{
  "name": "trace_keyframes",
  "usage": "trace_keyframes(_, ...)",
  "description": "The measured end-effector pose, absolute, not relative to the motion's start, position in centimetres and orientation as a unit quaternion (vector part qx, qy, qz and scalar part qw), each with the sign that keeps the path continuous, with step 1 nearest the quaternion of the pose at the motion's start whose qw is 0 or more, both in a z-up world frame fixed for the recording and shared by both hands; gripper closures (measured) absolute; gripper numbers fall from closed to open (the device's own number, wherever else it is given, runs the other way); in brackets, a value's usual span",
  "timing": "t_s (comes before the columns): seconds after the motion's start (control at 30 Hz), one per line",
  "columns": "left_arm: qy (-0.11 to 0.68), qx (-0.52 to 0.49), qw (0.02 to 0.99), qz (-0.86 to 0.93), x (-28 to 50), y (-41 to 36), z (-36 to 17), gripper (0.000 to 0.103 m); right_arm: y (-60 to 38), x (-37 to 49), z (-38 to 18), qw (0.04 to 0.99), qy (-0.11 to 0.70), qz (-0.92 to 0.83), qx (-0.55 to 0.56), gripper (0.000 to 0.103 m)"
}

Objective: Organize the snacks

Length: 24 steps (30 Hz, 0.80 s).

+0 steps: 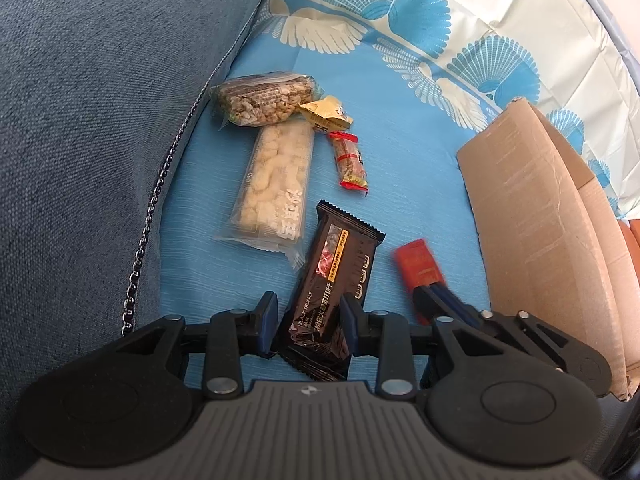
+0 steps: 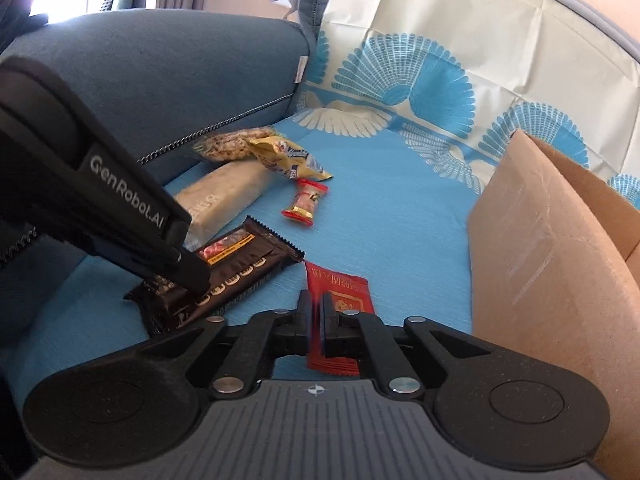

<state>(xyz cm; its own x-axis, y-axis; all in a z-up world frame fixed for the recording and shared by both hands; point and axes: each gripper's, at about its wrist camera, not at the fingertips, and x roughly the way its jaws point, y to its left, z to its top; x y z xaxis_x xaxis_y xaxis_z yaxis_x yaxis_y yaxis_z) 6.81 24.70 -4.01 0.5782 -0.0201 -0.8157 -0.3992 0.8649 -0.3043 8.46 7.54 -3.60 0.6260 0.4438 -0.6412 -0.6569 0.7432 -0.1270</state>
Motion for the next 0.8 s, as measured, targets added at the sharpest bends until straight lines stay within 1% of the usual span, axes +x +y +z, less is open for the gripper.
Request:
trace_keyframes(0.03,0.444,-0.236,0.857,0.111,6.8,24.7,-4.0,0.064,7.4,8.7,-3.5,0.887,0.302,0.306,-0.169,0.089)
trace_keyframes(0.07,0.442,-0.236,0.858,0.111,6.7,24.7,-3.9,0.064,7.3,9.0,-3.4,0.889,0.306,0.299,-0.163,0.071)
trace_keyframes(0.1,0.44,-0.236,0.86,0.11,6.6,24.7,-3.9,0.064,7.1,9.5,-3.5,0.891,0.312,0.291,-0.157,0.062)
trace_keyframes(0.13,0.437,-0.234,0.861,0.109,6.6,24.6,-3.8,0.063,6.9,10.0,-3.6,0.892,0.319,0.283,-0.151,0.048)
trace_keyframes(0.17,0.436,-0.231,0.863,0.109,6.7,24.5,-3.7,0.062,6.6,10.5,-3.7,0.893,0.326,0.274,-0.144,0.045)
trace_keyframes(0.23,0.437,-0.22,0.866,0.106,6.8,24.1,-3.6,0.06,6.2,11.7,-4.2,0.891,0.347,0.263,-0.126,0.043)
trace_keyframes(0.27,0.438,-0.215,0.867,0.102,7.0,23.8,-3.6,0.059,6.0,12.2,-4.4,0.887,0.36,0.264,-0.116,0.038)
trace_keyframes(0.3,0.44,-0.209,0.868,0.1,7.1,23.6,-3.6,0.056,5.9,12.7,-4.7,0.881,0.374,0.271,-0.107,0.035)
trace_keyframes(0.37,0.443,-0.2,0.868,0.097,7.4,23.3,-3.7,0.052,6.0,13.1,-5.2,0.871,0.39,0.281,-0.104,0.034)
trace_keyframes(0.43,0.449,-0.194,0.867,0.097,7.7,23.2,-3.9,0.05,5.9,13.3,-5.2,0.868,0.392,0.289,-0.099,0.036)
trace_keyframes(0.47,0.452,-0.192,0.866,0.096,7.9,23.0,-4.0,0.05,5.8,13.4,-5.2,0.866,0.393,0.293,-0.094,0.047)
trace_keyframes(0.57,0.457,-0.178,0.866,0.096,8.3,22.6,-4.2,0.048,5.8,13.0,-5.1,0.868,0.385,0.298,-0.097,0.056)
trace_keyframes(0.73,0.461,-0.149,0.869,0.104,8.9,21.7,-4.6,0.047,5.5,12.3,-5.2,0.88,0.377,0.275,-0.094,0.057)
trace_keyframes(0.8,0.461,-0.139,0.869,0.11,9.2,21.4,-4.7,0.047,5.5,11.7,-5.1,0.884,0.367,0.267,-0.11,0.057)
